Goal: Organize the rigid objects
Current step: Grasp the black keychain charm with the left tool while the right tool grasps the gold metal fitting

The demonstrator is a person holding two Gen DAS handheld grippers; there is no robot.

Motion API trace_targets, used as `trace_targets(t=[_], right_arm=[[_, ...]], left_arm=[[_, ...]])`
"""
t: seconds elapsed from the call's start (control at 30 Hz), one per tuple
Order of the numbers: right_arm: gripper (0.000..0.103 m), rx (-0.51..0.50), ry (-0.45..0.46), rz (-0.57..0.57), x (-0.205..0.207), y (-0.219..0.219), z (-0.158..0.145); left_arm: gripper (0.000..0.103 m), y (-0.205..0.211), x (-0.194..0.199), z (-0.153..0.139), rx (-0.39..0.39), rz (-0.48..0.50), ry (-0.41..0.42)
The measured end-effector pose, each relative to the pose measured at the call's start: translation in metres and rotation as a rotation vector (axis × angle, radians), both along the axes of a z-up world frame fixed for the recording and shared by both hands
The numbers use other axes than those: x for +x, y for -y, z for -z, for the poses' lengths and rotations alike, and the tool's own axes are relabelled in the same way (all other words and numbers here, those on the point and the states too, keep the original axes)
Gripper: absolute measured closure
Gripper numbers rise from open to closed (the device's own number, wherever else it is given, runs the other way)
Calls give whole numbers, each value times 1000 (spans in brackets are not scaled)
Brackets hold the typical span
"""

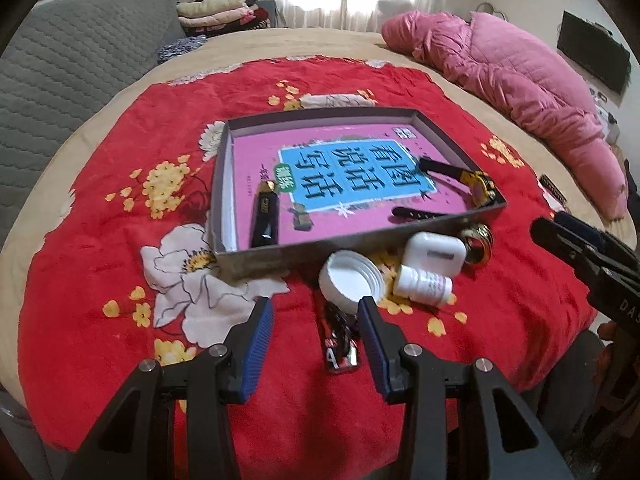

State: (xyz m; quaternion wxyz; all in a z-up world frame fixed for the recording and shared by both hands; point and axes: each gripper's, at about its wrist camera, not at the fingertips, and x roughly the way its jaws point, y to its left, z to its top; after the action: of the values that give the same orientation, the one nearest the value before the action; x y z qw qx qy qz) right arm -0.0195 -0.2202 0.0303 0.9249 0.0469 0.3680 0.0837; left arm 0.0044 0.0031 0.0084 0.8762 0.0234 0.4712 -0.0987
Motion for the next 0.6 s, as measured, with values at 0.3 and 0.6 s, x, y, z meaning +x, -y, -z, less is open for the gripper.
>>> trace_targets(t=[0.3,0.6], right_arm=[[30,5,-33,-8,-1,-3,7],[30,3,-52,-10,0,-2,12]], left_arm=[[60,8,-4,10,5,25,-44],[60,14,-5,19,-7,51,-76]])
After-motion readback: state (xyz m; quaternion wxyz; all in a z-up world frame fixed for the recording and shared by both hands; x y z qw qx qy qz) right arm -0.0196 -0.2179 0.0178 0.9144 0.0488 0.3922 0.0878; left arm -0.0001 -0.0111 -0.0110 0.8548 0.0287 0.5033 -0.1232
